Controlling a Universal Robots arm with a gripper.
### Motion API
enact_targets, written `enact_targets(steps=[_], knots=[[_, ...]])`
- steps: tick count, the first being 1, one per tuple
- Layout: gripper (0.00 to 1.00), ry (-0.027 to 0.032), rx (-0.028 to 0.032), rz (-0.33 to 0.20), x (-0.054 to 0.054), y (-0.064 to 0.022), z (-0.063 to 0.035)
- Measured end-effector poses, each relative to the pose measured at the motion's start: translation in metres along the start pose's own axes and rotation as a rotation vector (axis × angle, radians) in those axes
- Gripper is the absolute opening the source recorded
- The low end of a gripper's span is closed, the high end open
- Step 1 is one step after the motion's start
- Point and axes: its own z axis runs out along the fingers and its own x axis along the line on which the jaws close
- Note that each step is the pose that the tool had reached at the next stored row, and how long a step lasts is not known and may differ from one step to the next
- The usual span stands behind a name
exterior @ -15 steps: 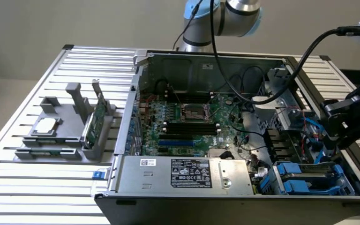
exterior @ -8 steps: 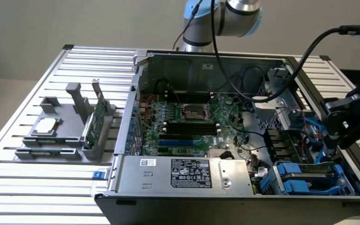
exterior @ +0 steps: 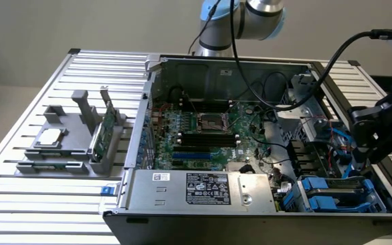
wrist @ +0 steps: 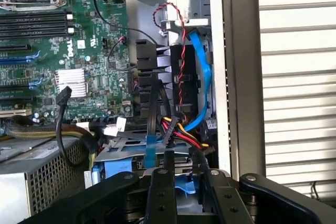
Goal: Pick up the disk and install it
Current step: 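Insert the first disk wire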
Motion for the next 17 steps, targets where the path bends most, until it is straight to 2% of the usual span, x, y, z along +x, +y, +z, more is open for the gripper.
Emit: enact_targets(steps=[10,12,13,15,16,17], knots=[[0.28,-0.0115,0.0007,0.034,0.0022,0.0052,0.0038],[0.30,-0.0133,0.0027,0.040,0.0022,0.0058,0.0041],[0.36,-0.0140,0.0042,0.043,0.0023,0.0059,0.0042],[0.36,-0.0149,0.0086,0.048,0.0028,0.0060,0.0043],[0.42,-0.0153,0.0110,0.050,0.0032,0.0061,0.0044],[0.42,-0.0157,0.0134,0.052,0.0035,0.0061,0.0044]])
